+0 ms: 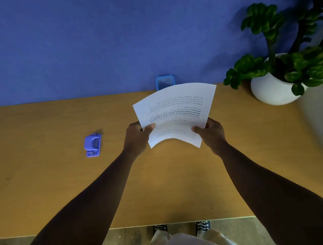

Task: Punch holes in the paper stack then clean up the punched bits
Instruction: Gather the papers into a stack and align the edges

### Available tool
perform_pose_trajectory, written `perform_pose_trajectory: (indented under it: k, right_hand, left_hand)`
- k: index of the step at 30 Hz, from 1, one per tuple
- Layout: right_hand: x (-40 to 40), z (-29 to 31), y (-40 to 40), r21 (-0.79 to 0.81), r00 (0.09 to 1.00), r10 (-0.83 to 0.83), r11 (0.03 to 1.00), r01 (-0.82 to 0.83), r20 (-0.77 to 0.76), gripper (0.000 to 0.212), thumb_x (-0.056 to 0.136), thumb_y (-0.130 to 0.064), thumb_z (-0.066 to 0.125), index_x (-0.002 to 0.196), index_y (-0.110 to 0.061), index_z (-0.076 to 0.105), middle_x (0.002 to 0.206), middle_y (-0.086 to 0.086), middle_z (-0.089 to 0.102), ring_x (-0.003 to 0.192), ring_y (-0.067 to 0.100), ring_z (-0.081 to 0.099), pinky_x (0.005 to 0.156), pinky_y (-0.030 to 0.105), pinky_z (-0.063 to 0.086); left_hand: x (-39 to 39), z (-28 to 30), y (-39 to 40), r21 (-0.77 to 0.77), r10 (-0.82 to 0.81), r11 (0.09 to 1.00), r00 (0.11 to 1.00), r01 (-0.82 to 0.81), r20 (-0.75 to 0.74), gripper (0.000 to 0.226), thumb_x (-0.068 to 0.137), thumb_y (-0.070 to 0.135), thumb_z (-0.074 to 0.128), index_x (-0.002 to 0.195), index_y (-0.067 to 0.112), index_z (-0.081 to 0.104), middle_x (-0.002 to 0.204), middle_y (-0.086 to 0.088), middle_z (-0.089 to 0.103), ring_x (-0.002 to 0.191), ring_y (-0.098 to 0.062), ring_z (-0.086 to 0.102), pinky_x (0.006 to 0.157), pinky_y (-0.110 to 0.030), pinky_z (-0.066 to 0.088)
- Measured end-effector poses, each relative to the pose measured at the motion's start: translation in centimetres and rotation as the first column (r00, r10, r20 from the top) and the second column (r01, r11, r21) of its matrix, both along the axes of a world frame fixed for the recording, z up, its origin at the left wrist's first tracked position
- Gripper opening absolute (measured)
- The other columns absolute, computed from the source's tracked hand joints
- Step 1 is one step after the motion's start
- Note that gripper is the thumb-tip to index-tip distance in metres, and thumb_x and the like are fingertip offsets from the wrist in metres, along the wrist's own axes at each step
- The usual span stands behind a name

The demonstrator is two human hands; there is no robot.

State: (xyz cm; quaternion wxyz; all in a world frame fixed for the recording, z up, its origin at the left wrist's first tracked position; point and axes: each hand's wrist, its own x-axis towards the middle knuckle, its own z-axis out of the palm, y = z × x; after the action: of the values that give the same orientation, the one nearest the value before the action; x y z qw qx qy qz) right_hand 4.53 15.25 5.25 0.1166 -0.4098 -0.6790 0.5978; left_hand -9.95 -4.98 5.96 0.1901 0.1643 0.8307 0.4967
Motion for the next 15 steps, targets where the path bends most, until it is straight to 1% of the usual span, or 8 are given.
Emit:
perform_pose_trajectory:
  k: [3, 4, 6, 8, 10, 12, 13, 15]
  right_hand:
    - [-0.2, 0.1, 0.0, 0.035, 1.0, 0.004, 0.999, -0.004, 0.004, 0.021, 0.082, -0.012, 0.073, 0.098, -0.025, 0.068, 0.088, -0.013, 0.069, 0.083, 0.008, 0.065, 0.067, 0.023, 0.052]
    - [-0.2, 0.0, 0.0, 0.041, 1.0, 0.006, 0.999, -0.007, 0.005, 0.021, 0.082, -0.012, 0.073, 0.096, -0.026, 0.068, 0.088, -0.013, 0.069, 0.084, 0.009, 0.066, 0.068, 0.024, 0.052]
    - [-0.2, -0.2, 0.1, 0.052, 1.0, 0.019, 0.998, -0.02, 0.021, 0.02, 0.081, -0.012, 0.073, 0.095, -0.026, 0.068, 0.089, -0.01, 0.07, 0.086, 0.014, 0.067, 0.071, 0.028, 0.055]
    - [-0.1, -0.4, 0.1, 0.058, 0.998, 0.033, 0.998, -0.036, 0.047, 0.02, 0.082, -0.014, 0.073, 0.1, -0.022, 0.069, 0.096, -0.005, 0.071, 0.089, 0.019, 0.067, 0.076, 0.033, 0.057]
    - [-0.1, -0.6, 0.0, 0.067, 0.997, 0.039, 0.997, -0.044, 0.069, 0.023, 0.082, -0.015, 0.073, 0.105, -0.017, 0.069, 0.102, -0.002, 0.071, 0.093, 0.022, 0.066, 0.081, 0.038, 0.058]
    - [-0.1, -0.6, -0.1, 0.079, 0.997, 0.046, 0.996, -0.051, 0.066, 0.02, 0.083, -0.015, 0.072, 0.102, -0.019, 0.069, 0.098, -0.005, 0.071, 0.094, 0.022, 0.067, 0.082, 0.039, 0.058]
    - [-0.1, -0.5, -0.1, 0.082, 0.997, 0.047, 0.995, -0.052, 0.056, 0.017, 0.083, -0.015, 0.071, 0.099, -0.022, 0.068, 0.095, -0.008, 0.07, 0.093, 0.021, 0.067, 0.081, 0.038, 0.058]
    - [-0.2, -0.3, -0.1, 0.084, 0.998, 0.046, 0.995, -0.048, 0.03, 0.016, 0.083, -0.015, 0.071, 0.094, -0.027, 0.067, 0.09, -0.012, 0.069, 0.089, 0.017, 0.067, 0.08, 0.038, 0.059]
  left_hand:
    - [0.4, 0.0, 0.1, 0.02, -0.015, 1.0, 0.999, 0.016, -0.029, 0.016, 0.092, 0.026, 0.066, 0.075, 0.027, 0.068, 0.072, 0.011, 0.069, 0.049, 0.0, 0.054, 0.048, -0.016, 0.037]
    - [0.5, 0.0, 0.1, 0.028, -0.014, 0.999, 0.999, 0.015, -0.038, 0.018, 0.092, 0.026, 0.066, 0.074, 0.028, 0.067, 0.07, 0.014, 0.067, 0.049, 0.001, 0.054, 0.047, -0.014, 0.036]
    - [0.6, -0.3, 0.0, 0.027, -0.005, 1.0, 0.999, 0.006, -0.043, 0.024, 0.091, 0.026, 0.067, 0.067, 0.029, 0.063, 0.063, 0.014, 0.063, 0.048, 0.001, 0.051, 0.047, -0.012, 0.034]
    - [0.6, -0.6, -0.1, -0.004, -0.011, 1.0, 0.999, 0.011, -0.044, 0.026, 0.091, 0.027, 0.068, 0.066, 0.026, 0.062, 0.058, 0.012, 0.059, 0.045, 0.0, 0.047, 0.045, -0.012, 0.031]
    - [0.5, -0.9, -0.3, -0.068, -0.045, 0.997, 0.999, 0.043, -0.024, 0.014, 0.09, 0.028, 0.067, 0.078, 0.023, 0.069, 0.062, 0.012, 0.061, 0.047, 0.0, 0.049, 0.045, -0.011, 0.032]
    - [0.5, -1.2, -0.4, -0.11, -0.06, 0.992, 0.998, 0.058, -0.008, 0.015, 0.091, 0.028, 0.066, 0.09, 0.015, 0.073, 0.071, 0.005, 0.067, 0.052, -0.002, 0.051, 0.047, -0.016, 0.035]
    - [0.5, -1.3, -0.4, -0.112, -0.049, 0.993, 0.999, 0.047, -0.012, 0.017, 0.091, 0.028, 0.066, 0.09, 0.013, 0.073, 0.073, 0.003, 0.068, 0.054, -0.005, 0.052, 0.048, -0.018, 0.036]
    - [0.5, -1.1, -0.4, -0.073, -0.02, 0.997, 0.999, 0.017, -0.04, 0.014, 0.091, 0.028, 0.065, 0.088, 0.017, 0.073, 0.069, 0.01, 0.067, 0.052, -0.002, 0.052, 0.047, -0.013, 0.035]
